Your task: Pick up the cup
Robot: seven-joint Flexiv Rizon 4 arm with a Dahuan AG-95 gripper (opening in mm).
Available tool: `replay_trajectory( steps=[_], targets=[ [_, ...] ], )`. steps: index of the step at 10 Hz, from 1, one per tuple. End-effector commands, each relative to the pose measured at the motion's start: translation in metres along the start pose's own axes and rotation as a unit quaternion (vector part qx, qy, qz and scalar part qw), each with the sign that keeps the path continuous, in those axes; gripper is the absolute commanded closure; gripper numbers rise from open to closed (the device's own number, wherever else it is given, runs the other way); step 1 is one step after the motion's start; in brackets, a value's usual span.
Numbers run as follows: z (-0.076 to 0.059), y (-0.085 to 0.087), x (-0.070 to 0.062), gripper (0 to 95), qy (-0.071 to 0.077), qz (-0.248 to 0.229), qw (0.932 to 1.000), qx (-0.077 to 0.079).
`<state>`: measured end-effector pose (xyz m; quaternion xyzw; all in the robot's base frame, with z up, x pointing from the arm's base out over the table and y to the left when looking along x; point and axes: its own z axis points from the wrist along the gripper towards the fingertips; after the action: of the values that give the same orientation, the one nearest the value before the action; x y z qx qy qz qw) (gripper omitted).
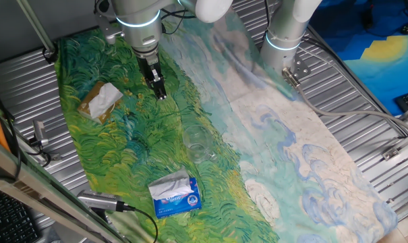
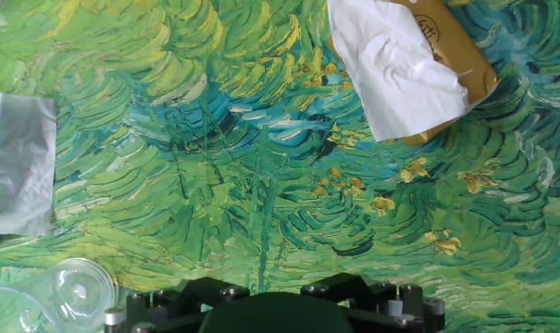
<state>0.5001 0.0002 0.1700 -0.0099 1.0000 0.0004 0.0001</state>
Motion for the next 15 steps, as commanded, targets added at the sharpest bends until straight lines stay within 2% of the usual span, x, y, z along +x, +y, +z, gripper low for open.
replay_trajectory(
  steps=[1, 12, 15],
  targets=[
    [-0.0012, 0.0000, 0.0004, 95.0, 0.004, -0.232, 0.9726, -0.013],
    [-0.0020, 0.0005, -0.0003, 95.0, 0.007, -0.233, 0.9723, -0.012],
    [-0.0061, 0.0067, -0.0039, 95.0, 0.009, -0.239, 0.9708, -0.012]
  ],
)
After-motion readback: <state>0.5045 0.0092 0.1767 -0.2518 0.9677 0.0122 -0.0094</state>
